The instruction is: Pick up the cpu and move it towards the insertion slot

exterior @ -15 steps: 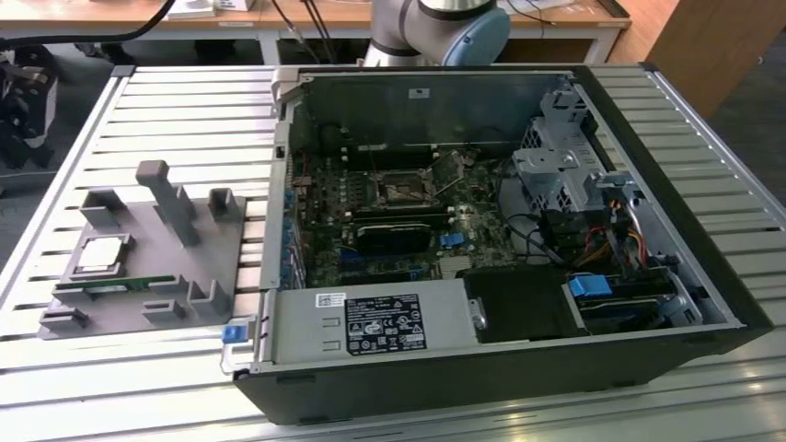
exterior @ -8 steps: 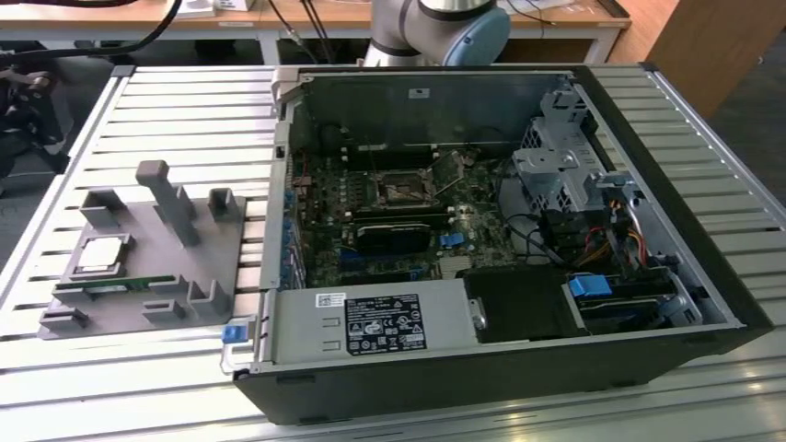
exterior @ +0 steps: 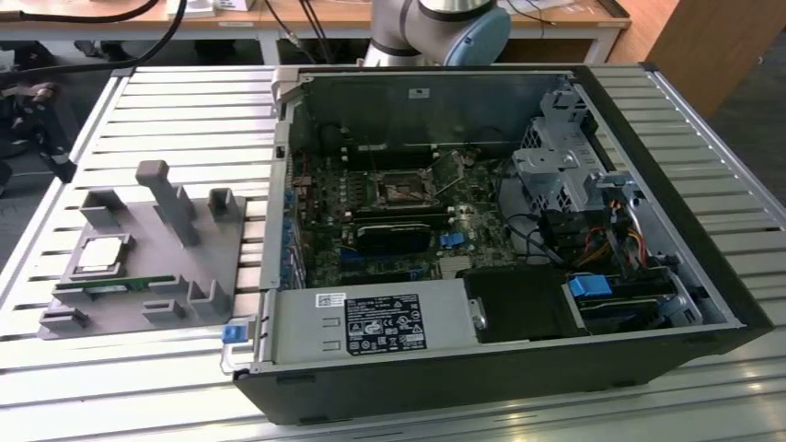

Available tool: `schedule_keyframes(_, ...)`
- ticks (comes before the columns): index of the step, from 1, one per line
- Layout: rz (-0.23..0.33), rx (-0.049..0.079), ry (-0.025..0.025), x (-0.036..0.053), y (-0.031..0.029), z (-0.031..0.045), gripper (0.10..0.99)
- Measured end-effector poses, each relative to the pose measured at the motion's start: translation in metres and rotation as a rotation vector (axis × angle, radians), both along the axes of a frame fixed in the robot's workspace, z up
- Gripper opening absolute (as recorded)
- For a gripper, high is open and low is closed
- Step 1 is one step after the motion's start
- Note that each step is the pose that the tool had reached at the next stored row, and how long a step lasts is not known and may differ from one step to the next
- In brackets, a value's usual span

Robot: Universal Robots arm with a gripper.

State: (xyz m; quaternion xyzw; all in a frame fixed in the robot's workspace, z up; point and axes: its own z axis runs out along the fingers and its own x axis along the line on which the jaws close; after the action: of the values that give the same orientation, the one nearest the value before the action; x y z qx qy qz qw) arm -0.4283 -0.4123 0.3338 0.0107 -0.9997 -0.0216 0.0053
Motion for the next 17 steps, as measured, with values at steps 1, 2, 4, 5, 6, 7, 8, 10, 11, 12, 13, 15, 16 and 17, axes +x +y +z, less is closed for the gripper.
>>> schedule_keyframes(1, 0.000, 0.000, 0.0006, 0.0000, -0.0002, -0.0012, 0.647)
schedule_keyframes(2, 0.000, 0.000, 0.0020, 0.0000, -0.0005, -0.0024, 0.647)
schedule_keyframes(4, 0.000, 0.000, 0.0059, 0.0000, -0.0010, -0.0053, 0.647)
schedule_keyframes(5, 0.001, 0.000, 0.0080, 0.0000, -0.0012, -0.0066, 0.647)
schedule_keyframes(6, 0.001, 0.000, 0.0108, 0.0000, -0.0013, -0.0079, 0.647)
schedule_keyframes(7, 0.001, 0.000, 0.0145, 0.0000, -0.0014, -0.0093, 0.647)
schedule_keyframes(8, 0.001, 0.000, 0.0189, 0.0000, -0.0016, -0.0108, 0.647)
schedule_keyframes(10, 0.002, 0.000, 0.0273, 0.0000, -0.0017, -0.0136, 0.647)
schedule_keyframes(11, 0.002, 0.000, 0.0304, 0.0000, -0.0017, -0.0148, 0.647)
schedule_keyframes(12, 0.002, 0.000, 0.0329, 0.0000, -0.0017, -0.0158, 0.647)
schedule_keyframes(13, 0.002, 0.000, 0.0340, 0.0000, -0.0018, -0.0165, 0.647)
schedule_keyframes(15, 0.002, 0.000, 0.0341, -0.0001, -0.0020, -0.0181, 0.647)
schedule_keyframes(16, 0.002, 0.000, 0.0342, -0.0004, -0.0023, -0.0191, 0.647)
schedule_keyframes(17, 0.002, 0.000, 0.0342, -0.0006, -0.0026, -0.0202, 0.647)
